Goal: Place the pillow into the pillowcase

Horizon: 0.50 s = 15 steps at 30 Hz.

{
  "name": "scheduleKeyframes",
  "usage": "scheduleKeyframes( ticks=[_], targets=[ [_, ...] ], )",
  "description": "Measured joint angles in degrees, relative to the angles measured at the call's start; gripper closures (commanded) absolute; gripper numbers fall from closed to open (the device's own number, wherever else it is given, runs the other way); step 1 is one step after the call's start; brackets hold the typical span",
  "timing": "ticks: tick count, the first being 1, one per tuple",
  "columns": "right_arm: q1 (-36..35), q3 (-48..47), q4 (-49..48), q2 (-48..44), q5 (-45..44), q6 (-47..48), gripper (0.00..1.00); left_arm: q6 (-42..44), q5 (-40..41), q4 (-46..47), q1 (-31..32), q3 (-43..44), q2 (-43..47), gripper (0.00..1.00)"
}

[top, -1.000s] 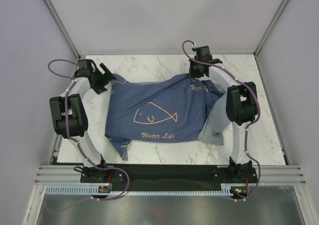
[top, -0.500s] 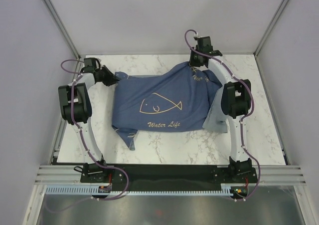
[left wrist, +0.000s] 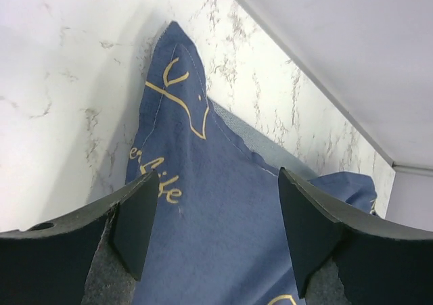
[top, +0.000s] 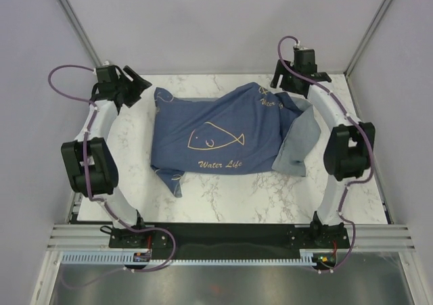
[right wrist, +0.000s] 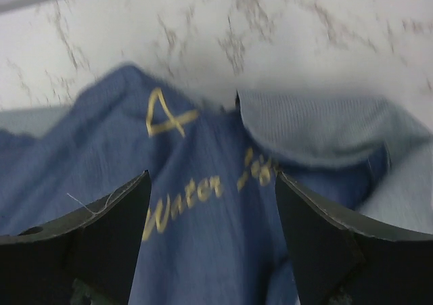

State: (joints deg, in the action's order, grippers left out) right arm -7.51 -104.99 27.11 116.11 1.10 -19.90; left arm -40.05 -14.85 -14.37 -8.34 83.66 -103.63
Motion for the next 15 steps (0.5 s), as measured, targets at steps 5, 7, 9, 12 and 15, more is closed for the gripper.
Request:
scheduleKeyframes(
  ticks=[5, 7, 9, 12, 15],
  targets=[
    [-1.0, 20.7, -1.2, -17.0, -3.9, -1.9, 0.24, 0.1, 4.9, 0.5, 0.9, -8.1, 12.8, 0.21],
    [-1.2, 27.8, -1.8, -22.0, -6.3, -3.0, 0.23, 0.2, 6.5, 0.3, 2.4, -11.1, 16.3, 0.21],
    [-1.2, 33.9, -2.0, -25.4, -8.7, -4.5, 0.23, 0.4, 7.8, 0.3, 5.5, -14.0, 19.3, 0.21],
    [-1.2, 40.8, -2.0, -27.7, -11.0, -6.7, 0.25, 0.5, 8.7, 0.1, 10.1, -17.5, 22.8, 0.21],
    [-1.5, 45.6, -2.3, -28.3, -12.2, -8.9, 0.29, 0.5, 8.8, -0.1, 13.3, -20.4, 26.4, 0.21]
  ],
)
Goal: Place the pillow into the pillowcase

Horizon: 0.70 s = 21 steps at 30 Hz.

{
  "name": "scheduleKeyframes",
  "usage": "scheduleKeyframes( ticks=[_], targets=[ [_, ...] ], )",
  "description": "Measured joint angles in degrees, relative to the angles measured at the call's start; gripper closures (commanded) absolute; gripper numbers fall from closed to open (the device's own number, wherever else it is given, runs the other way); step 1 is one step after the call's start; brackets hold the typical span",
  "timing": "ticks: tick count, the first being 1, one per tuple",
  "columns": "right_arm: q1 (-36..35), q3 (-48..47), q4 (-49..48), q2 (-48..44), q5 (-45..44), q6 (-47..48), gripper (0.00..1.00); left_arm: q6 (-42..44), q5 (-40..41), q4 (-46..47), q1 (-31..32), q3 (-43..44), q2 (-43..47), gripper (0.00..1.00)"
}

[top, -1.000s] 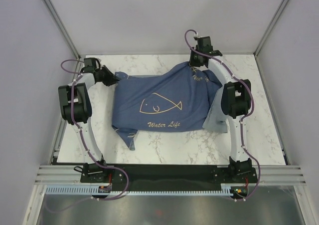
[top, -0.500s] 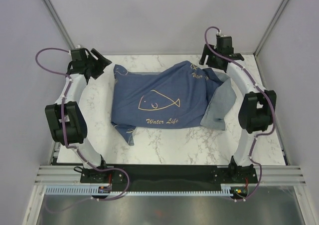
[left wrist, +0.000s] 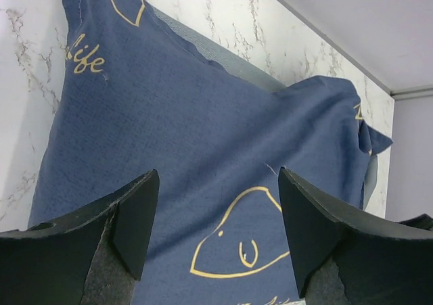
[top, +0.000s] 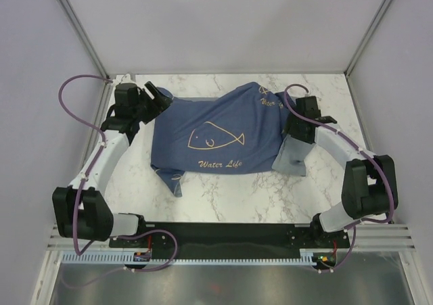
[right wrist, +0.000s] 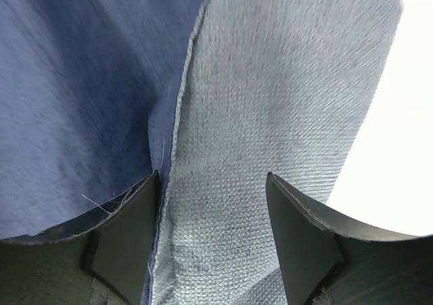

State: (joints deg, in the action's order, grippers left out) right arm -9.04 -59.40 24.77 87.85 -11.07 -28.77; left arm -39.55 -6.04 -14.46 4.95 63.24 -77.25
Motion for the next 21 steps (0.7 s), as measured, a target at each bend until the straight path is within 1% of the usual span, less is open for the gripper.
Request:
scheduleKeyframes(
  ticks=[2, 3, 4, 5, 6, 7, 11, 13, 16, 18, 19, 20, 21],
  targets=[
    [-0.5, 2.1, -0.8, 0.0, 0.2, -1.1, 0.44, 0.0, 0.0, 0.0, 0.6, -1.3, 2.1, 0.21],
    [-0.6, 2.6, -1.1, 0.1, 0.4, -1.4, 0.54, 0.0, 0.1, 0.0, 0.8, -2.0, 3.4, 0.21],
    [-0.8, 3.0, -1.4, 0.2, 0.5, -1.8, 0.79, 0.1, 0.2, 0.0, 1.0, -2.5, 4.4, 0.21],
    [-0.9, 3.2, -1.9, 0.4, 0.6, -2.0, 0.86, 0.2, 0.2, 0.0, 1.2, -2.9, 5.4, 0.21],
    [-1.0, 3.3, -2.2, 0.5, 0.5, -2.6, 0.97, 0.3, 0.2, 0.0, 1.4, -3.4, 6.5, 0.21],
    [-1.1, 3.4, -2.5, 0.5, 0.2, -3.3, 0.99, 0.4, 0.2, 0.0, 1.6, -3.6, 7.0, 0.21],
    [-0.2, 3.4, -1.9, -0.5, -3.9, -4.9, 1.0, 1.3, 0.4, 0.0, 2.6, -4.9, 9.0, 0.21],
    [2.3, 3.4, -0.2, -2.3, -6.7, -5.7, 1.0, 1.5, 0.7, -0.1, 3.3, -5.9, 9.9, 0.21],
    [8.5, 3.5, 2.1, -5.9, -10.5, -7.2, 1.0, 1.7, 1.4, -0.3, 5.1, -6.7, 10.4, 0.21],
    [13.9, 4.3, 2.7, -8.9, -12.2, -8.6, 0.98, 1.7, 1.7, -0.3, 6.7, -6.7, 10.3, 0.21],
    [16.4, 5.1, 2.9, -10.4, -12.8, -9.3, 0.89, 1.7, 2.0, -0.3, 7.8, -6.7, 10.2, 0.21],
    [18.7, 5.9, 3.3, -11.4, -13.3, -10.2, 0.85, 1.7, 2.2, -0.3, 8.6, -6.7, 10.1, 0.21],
    [20.8, 6.8, 3.8, -12.1, -13.4, -10.8, 0.84, 1.8, 2.6, -0.2, 9.8, -6.7, 9.9, 0.21]
  ],
)
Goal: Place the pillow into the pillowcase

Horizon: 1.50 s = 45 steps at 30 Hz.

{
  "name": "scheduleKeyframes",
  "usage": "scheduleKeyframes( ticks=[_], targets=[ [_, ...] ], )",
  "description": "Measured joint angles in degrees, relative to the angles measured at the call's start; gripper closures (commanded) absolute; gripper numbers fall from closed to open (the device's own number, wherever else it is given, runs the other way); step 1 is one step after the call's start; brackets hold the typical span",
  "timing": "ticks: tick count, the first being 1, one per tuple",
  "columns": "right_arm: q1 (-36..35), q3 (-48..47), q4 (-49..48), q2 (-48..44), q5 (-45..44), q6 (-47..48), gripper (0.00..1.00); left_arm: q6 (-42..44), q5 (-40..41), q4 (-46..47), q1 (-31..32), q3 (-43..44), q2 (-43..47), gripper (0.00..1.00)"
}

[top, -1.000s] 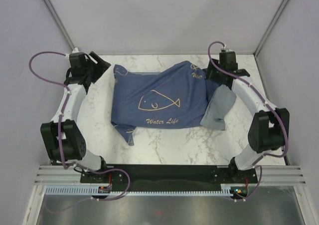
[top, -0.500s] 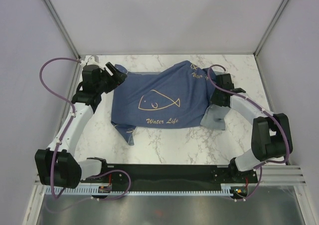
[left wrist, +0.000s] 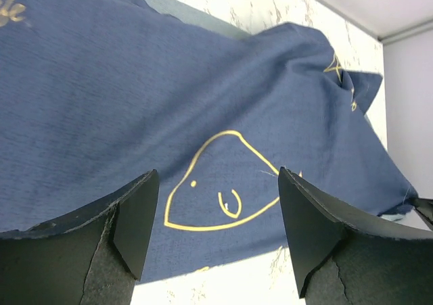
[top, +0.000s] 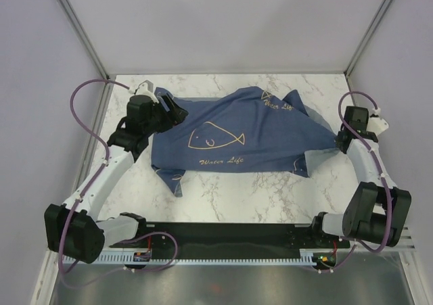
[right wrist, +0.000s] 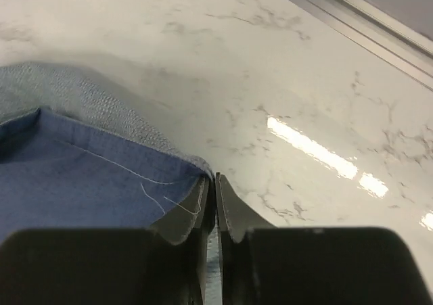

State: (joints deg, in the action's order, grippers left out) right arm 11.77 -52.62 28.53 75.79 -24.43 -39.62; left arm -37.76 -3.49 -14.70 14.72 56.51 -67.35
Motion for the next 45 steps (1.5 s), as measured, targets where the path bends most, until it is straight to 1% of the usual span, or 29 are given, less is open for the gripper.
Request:
scheduleKeyframes(
  ticks=[1, 2, 3, 4, 5, 6, 8, 9, 10, 12, 15, 17, 18, 20, 23, 25, 27, 31, 34, 35, 36, 38, 39, 40, 41, 45],
  targets=[
    [2.1, 0.7, 0.6, -0.2, 0.3, -0.6, 0.83, 0.1, 0.2, 0.0, 1.0, 0.0, -0.3, 0.21],
    [3.4, 1.3, 1.0, -0.2, 0.4, -1.2, 0.72, 0.1, 0.5, 0.0, 2.1, 0.0, -0.5, 0.22],
    [5.1, 2.1, 1.5, -0.1, 0.3, -2.4, 0.54, 0.2, 0.8, 0.0, 3.1, 0.0, -0.8, 0.22],
    [6.6, 2.7, 2.4, 0.0, 0.2, -3.2, 0.28, 0.4, 1.3, 0.0, 4.4, 0.0, -1.1, 0.22],
    [7.8, 3.1, 3.2, 0.1, -0.1, -3.8, 0.21, 0.8, 2.1, 0.0, 5.9, 0.0, -1.4, 0.22],
    [8.7, 3.2, 4.1, 0.1, -0.4, -4.1, 0.19, 1.2, 3.1, 0.0, 7.6, 0.0, -1.7, 0.22],
    [9.1, 3.0, 4.8, 0.2, -0.5, -3.4, 0.21, 2.1, 5.0, -0.3, 11.4, 0.7, -2.9, 0.22],
    [9.0, 2.8, 4.9, 0.2, 0.2, -2.5, 0.27, 2.4, 5.3, -0.3, 13.1, 1.3, -3.8, 0.22],
    [9.1, 2.5, 4.4, 0.2, 0.9, -1.2, 0.28, 2.7, 5.6, -0.3, 14.2, 1.7, -4.5, 0.22],
    [9.0, 2.4, 1.7, -0.3, 5.9, 1.8, 0.28, 3.1, 6.3, -0.3, 17.3, 2.7, -6.4, 0.22],
    [8.7, 3.3, -5.4, -3.7, 16.5, 5.5, 0.25, 3.5, 7.2, -0.7, 21.1, 4.5, -9.4, 0.22],
    [7.1, 2.6, -9.3, -4.6, 21.7, 7.1, 0.25, 3.7, 7.9, -0.8, 23.6, 5.9, -11.2, 0.22],
    [5.6, 0.7, -10.0, -3.2, 23.8, 7.8, 0.25, 3.8, 8.1, -0.8, 24.5, 6.3, -11.8, 0.22],
    [1.9, -6.1, -11.6, 2.6, 27.1, 9.4, 0.24, 3.8, 8.0, -0.8, 25.8, 6.5, -12.1, 0.22],
    [-2.1, -16.7, -15.3, 14.5, 30.3, 10.9, 0.2, 3.8, 7.9, -1.0, 26.2, 6.5, -11.9, 0.22],
    [-3.1, -21.9, -15.8, 21.2, 31.9, 11.7, 0.18, 3.8, 7.8, -1.0, 26.1, 6.3, -11.3, 0.21],
    [-3.4, -27.2, -15.6, 27.8, 33.2, 12.5, 0.13, 3.7, 7.6, -0.9, 26.1, 5.1, -9.5, 0.21],
    [-3.7, -38.0, -15.0, 40.0, 33.6, 13.6, 0.12, 3.7, 7.4, -0.2, 26.2, 0.9, -4.8, 0.21],
    [-3.9, -42.4, -13.8, 45.5, 33.2, 14.3, 0.16, 3.7, 7.3, -0.2, 26.2, -1.5, -2.7, 0.21],
    [-4.0, -43.6, -13.5, 46.9, 33.1, 14.5, 0.2, 3.7, 7.2, -0.2, 26.2, -2.2, -2.4, 0.21],
    [-4.2, -45.1, -13.0, 48.3, 33.2, 14.6, 0.33, 3.7, 7.0, -0.1, 26.2, -2.7, -2.3, 0.21],
    [-4.4, -47.8, -13.0, 50.8, 33.4, 15.2, 0.5, 3.7, 6.6, 0.0, 26.2, -3.9, -2.2, 0.21],
    [-4.5, -49.0, -12.8, 51.9, 33.6, 15.4, 0.78, 3.7, 6.4, 0.0, 26.2, -4.4, -2.2, 0.21],
    [-4.6, -50.0, -12.8, 52.8, 33.6, 15.5, 0.95, 3.7, 6.4, 0.0, 26.2, -4.7, -2.2, 0.21],
    [-4.7, -50.9, -12.6, 53.5, 33.6, 15.4, 1.0, 3.7, 6.4, 0.0, 26.2, -5.1, -2.2, 0.21],
    [-4.3, -54.0, -12.0, 55.5, 32.5, 13.7, 1.0, 3.7, 6.1, 0.0, 26.3, -5.3, -2.1, 0.21]
  ],
)
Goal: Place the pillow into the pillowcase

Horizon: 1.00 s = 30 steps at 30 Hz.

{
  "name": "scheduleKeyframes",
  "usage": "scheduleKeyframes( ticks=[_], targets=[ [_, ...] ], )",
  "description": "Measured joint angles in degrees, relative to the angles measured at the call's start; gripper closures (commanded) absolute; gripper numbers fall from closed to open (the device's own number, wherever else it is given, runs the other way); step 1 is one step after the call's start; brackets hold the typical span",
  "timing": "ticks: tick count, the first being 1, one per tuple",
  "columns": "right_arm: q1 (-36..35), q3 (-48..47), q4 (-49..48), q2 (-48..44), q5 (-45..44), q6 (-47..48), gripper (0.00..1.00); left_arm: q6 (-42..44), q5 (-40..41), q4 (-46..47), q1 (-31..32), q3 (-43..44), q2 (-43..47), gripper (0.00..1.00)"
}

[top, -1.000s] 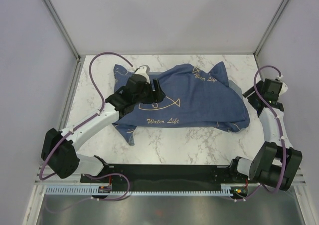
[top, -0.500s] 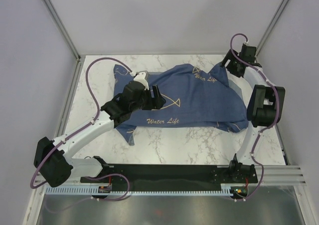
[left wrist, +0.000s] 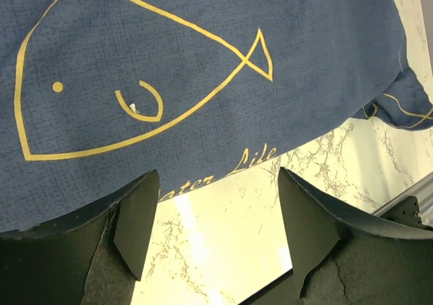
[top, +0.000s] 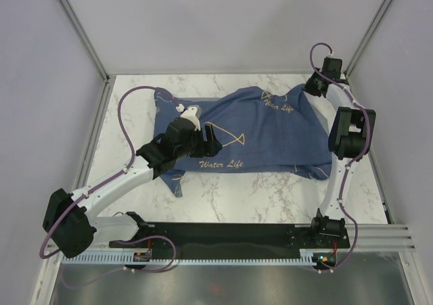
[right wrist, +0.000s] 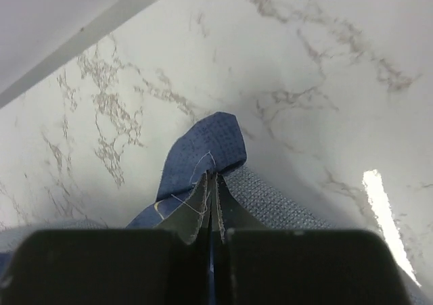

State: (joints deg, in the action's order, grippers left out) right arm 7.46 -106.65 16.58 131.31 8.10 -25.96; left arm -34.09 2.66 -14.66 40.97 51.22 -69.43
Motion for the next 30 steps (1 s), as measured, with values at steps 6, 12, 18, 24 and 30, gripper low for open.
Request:
scheduleKeyframes(
  ticks=[6, 12, 18, 24, 30],
  targets=[
    [4.4, -10.8, 0.1, 4.6, -1.0, -3.0, 1.0, 0.0, -0.3, 0.0, 0.0, 0.0, 1.2, 0.21],
    [8.3, -21.0, 1.6, 10.0, -1.0, -5.4, 0.36, 0.0, 0.8, -0.2, 0.0, -0.1, 2.8, 0.19],
    [10.4, -19.3, 3.6, 7.5, -3.6, -5.7, 0.02, 0.0, 3.3, -2.0, -2.2, -0.7, 6.3, 0.13],
    [9.3, 0.7, 3.7, -12.7, -1.2, -4.4, 0.02, -0.4, 4.4, -4.5, -8.6, -1.9, 13.6, 0.05],
    [4.3, 27.1, -3.2, -45.4, 11.6, -3.5, 0.02, -0.6, 6.8, -8.1, -8.9, -4.3, 29.4, 0.0]
  ],
)
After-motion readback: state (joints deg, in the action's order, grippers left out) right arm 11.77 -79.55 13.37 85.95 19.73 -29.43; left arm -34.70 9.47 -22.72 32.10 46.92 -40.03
